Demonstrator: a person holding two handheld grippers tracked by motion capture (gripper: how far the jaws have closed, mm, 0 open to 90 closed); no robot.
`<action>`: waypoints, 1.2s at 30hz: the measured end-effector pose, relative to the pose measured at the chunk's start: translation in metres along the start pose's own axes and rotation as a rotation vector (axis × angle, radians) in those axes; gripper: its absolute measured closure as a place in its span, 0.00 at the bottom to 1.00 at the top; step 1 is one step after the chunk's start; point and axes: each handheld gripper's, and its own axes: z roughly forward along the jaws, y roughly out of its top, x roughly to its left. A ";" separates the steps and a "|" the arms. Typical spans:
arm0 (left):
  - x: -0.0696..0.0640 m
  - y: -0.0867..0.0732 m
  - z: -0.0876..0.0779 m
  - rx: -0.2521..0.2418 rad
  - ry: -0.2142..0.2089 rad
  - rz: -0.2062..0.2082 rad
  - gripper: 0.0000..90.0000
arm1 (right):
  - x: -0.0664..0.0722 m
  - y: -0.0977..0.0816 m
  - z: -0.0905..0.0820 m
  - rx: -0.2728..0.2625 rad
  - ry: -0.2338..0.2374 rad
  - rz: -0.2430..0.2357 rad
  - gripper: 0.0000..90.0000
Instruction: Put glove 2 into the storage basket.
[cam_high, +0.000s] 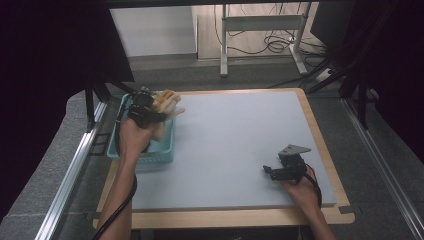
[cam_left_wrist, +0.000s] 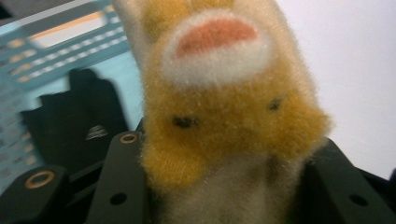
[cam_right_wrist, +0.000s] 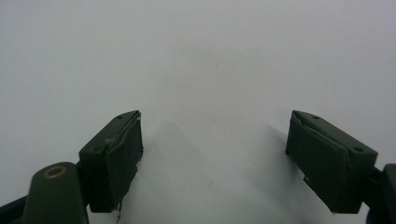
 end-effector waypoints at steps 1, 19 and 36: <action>0.005 -0.001 0.002 0.007 0.011 -0.012 0.62 | 0.000 0.000 0.000 0.000 0.000 0.000 0.20; 0.047 -0.016 0.094 0.171 0.043 -0.171 0.67 | 0.000 0.000 0.000 0.000 0.001 0.001 0.20; 0.037 -0.008 0.089 0.192 -0.058 -0.098 0.08 | 0.000 0.000 0.000 0.000 0.001 0.001 0.20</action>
